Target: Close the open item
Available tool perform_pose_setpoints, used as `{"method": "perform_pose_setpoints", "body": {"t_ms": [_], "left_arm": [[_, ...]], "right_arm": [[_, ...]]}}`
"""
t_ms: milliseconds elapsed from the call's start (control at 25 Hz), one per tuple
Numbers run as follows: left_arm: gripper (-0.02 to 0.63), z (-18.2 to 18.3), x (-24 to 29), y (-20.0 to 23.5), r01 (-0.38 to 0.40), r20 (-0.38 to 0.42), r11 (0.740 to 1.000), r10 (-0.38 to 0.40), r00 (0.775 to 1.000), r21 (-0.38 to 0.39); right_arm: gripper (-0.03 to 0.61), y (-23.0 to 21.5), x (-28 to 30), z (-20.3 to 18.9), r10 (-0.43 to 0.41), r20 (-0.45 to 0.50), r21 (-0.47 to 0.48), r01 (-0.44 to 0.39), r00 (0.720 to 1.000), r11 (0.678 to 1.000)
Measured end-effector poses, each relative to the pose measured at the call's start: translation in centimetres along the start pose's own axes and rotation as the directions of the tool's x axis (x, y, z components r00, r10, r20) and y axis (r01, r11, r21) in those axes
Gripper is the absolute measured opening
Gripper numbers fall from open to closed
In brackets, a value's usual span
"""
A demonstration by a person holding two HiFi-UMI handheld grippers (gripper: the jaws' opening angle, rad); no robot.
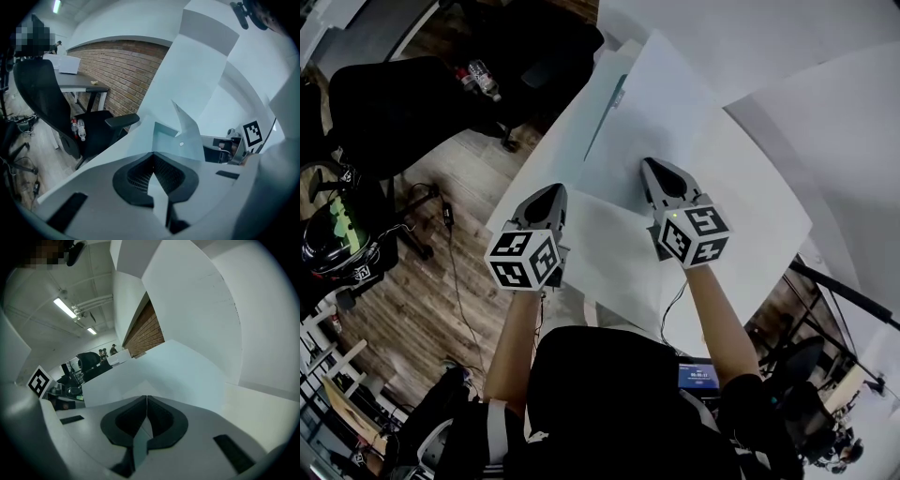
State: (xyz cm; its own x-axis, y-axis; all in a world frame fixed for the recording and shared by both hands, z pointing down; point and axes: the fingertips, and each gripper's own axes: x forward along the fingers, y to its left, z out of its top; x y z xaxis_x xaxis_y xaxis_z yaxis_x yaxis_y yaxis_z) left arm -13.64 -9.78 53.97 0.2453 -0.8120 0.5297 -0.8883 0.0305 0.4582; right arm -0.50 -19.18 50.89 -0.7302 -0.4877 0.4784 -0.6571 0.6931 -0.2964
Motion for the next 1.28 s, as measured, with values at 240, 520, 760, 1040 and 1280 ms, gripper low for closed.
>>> {"method": "perform_pose_setpoints", "body": {"t_ms": [240, 520, 760, 1040, 1280], "left_arm": [[0.012, 0.0, -0.3, 2.6, -0.027, 0.031, 0.999, 0.028, 0.999, -0.038], [0.014, -0.7, 0.0, 3.8, -0.021, 0.036, 1.0, 0.021, 0.999, 0.003], [0.124, -1.3, 1.6, 4.6, 0.018, 0.018, 0.998, -0.019, 1.0, 0.062], [0.196, -1.4, 2.8, 4.2, 0.088, 0.014, 0.991, -0.09, 0.996, 0.099], [0.199, -2.2, 3.6, 4.2, 0.122, -0.008, 0.988, -0.122, 0.993, 0.096]], "right_arm": [[0.04, 0.3, 0.8, -0.4, -0.001, -0.009, -0.005, 0.001, 1.0, 1.0], [0.04, 0.5, 1.5, -1.0, -0.003, -0.027, -0.012, 0.002, 1.0, 1.0], [0.04, 0.5, 2.2, -1.3, -0.007, -0.04, -0.026, 0.006, 0.999, 1.0], [0.04, 0.7, 2.8, -1.7, -0.008, -0.058, -0.038, 0.006, 0.998, 0.999], [0.04, 0.5, 3.1, -2.1, -0.007, -0.067, -0.03, 0.005, 0.998, 1.0]]}}
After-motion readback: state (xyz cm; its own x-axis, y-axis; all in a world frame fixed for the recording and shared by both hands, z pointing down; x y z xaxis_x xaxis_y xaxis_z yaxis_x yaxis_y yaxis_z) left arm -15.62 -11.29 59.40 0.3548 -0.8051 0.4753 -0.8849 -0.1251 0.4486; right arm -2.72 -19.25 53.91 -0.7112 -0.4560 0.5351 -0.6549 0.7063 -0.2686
